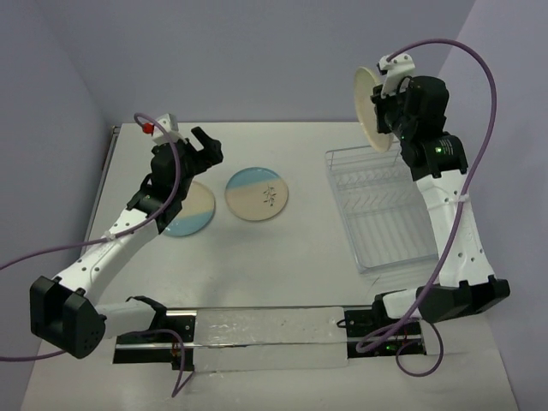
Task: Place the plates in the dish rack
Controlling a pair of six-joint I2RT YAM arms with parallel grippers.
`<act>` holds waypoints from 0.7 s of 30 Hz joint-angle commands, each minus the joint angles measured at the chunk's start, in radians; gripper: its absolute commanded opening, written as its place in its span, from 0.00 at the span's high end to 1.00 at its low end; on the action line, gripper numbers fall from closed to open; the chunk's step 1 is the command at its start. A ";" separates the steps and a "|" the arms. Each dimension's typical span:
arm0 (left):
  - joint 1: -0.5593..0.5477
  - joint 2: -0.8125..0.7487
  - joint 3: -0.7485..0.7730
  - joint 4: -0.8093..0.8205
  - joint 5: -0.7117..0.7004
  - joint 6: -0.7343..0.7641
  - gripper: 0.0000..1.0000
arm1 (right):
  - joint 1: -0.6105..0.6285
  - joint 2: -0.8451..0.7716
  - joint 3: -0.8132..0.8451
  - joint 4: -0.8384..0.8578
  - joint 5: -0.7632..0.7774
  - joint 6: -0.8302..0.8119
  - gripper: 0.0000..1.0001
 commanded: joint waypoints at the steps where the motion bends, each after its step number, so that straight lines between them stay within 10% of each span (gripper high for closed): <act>1: 0.022 0.020 -0.035 0.079 -0.027 0.015 0.01 | -0.096 0.029 0.051 0.015 0.121 -0.137 1.00; 21: 0.060 0.167 -0.056 -0.043 -0.090 0.015 0.01 | -0.344 0.162 -0.118 -0.003 0.082 -0.301 1.00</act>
